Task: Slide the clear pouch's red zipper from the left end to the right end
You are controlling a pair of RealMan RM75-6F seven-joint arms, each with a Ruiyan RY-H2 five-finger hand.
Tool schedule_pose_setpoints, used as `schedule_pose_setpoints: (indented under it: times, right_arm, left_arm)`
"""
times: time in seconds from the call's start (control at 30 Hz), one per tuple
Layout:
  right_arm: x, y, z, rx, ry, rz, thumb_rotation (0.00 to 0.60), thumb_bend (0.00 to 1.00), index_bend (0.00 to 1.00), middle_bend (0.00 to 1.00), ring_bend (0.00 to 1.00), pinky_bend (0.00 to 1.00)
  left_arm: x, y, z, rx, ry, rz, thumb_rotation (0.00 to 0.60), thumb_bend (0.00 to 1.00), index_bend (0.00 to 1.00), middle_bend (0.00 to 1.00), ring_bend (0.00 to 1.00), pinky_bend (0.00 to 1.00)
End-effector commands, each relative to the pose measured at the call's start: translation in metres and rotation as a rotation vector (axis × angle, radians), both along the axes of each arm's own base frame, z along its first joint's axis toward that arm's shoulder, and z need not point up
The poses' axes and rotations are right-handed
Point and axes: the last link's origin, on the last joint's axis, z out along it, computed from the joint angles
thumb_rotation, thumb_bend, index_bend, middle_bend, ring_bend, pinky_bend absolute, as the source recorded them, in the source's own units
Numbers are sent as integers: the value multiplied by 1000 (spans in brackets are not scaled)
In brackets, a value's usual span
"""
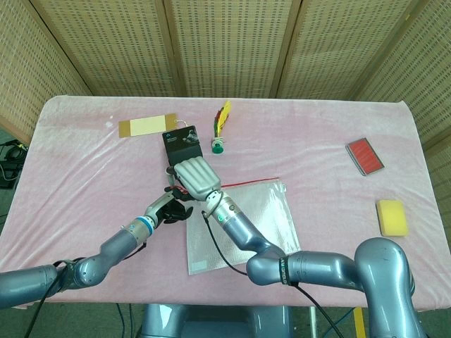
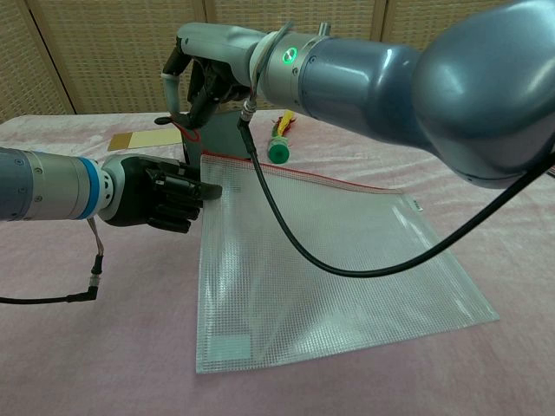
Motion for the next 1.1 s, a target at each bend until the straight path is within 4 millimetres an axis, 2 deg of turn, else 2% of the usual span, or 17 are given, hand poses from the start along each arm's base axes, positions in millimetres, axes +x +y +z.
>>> schedule_pose_setpoints:
  times: [0.03,0.3,0.43,0.57,0.83,0.9,1.1]
  right_arm:
    - [0,0,0,2,-1,1,600,692,725,988,963,1000]
    - [-1,0,3,-1,-10,-1,600,693,726,987,963,1000]
    - [-2,-2,7,-13,-12,-4,600,692,726,988,963,1000]
    - [-7,-8,14,-34,-7,-15,600,693,726,988,963,1000]
    - [-24,-20,26,-68,1,-66,600,693,727,988,963,1000]
    - [-29,-23,29,-75,6,-80,600,693,728,988,963,1000]
    - [-41,-27,32,-82,21,-107,600,693,730,988,963,1000]
  left_arm:
    - [-1,0,-1,6,8,2,600,701,507,1000,988,1000]
    - [-4,3,2,63,21,16,600,822,728,1000,988,1000]
    - [-5,2,9,105,49,-10,600,864,773,1000,988,1000]
    - [-7,3,21,149,46,-8,600,962,830,1000,988,1000]
    - [-15,1,43,168,69,-39,600,1000,868,1000,987,1000]
    - [-6,9,55,177,66,-63,600,1000,873,1000,987,1000]
    - [-9,6,61,173,79,-72,600,1000,882,1000,988,1000]
